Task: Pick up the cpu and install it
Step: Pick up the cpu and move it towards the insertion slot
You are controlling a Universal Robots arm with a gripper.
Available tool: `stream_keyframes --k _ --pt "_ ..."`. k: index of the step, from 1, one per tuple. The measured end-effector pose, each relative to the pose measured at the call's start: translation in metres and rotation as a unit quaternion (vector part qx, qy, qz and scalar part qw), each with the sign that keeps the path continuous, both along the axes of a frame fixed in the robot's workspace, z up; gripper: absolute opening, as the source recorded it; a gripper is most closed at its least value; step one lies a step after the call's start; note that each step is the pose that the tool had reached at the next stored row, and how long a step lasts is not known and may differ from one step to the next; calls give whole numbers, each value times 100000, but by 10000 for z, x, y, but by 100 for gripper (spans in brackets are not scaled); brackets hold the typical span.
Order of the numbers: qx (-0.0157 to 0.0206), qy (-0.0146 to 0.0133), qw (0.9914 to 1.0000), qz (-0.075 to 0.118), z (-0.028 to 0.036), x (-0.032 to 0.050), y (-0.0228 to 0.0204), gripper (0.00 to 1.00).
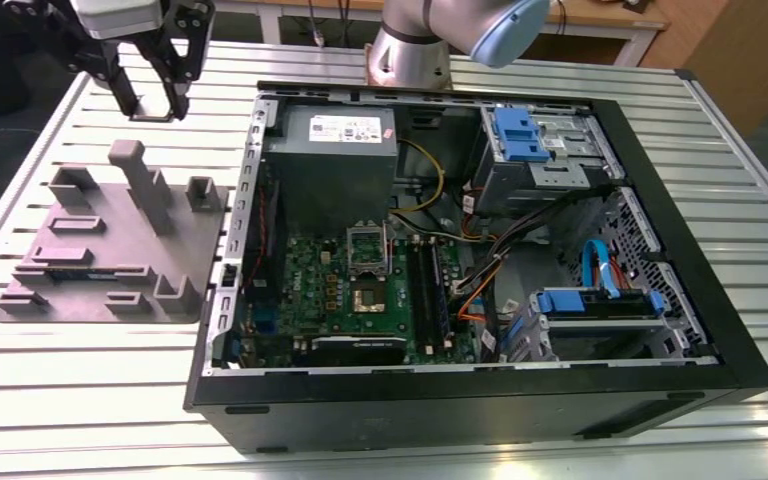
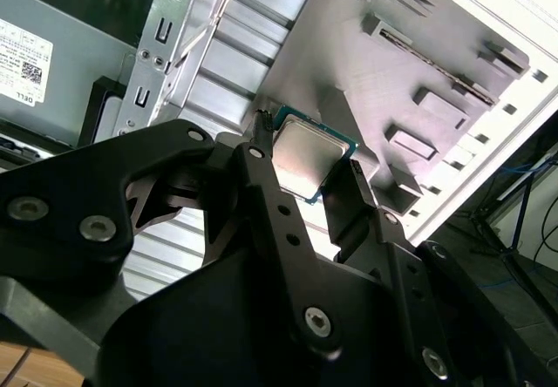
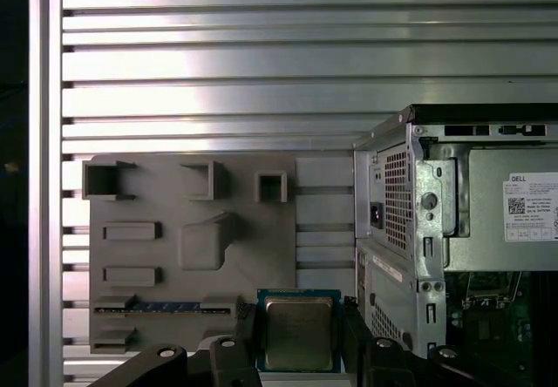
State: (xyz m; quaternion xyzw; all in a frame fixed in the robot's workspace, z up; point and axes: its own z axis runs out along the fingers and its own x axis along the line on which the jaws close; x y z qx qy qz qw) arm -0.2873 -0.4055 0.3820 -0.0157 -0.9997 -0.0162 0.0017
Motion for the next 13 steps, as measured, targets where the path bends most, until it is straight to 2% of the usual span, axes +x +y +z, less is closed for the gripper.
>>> stream_keyframes --k 13 --pt "-1 0 100000 1 0 35 0 47"
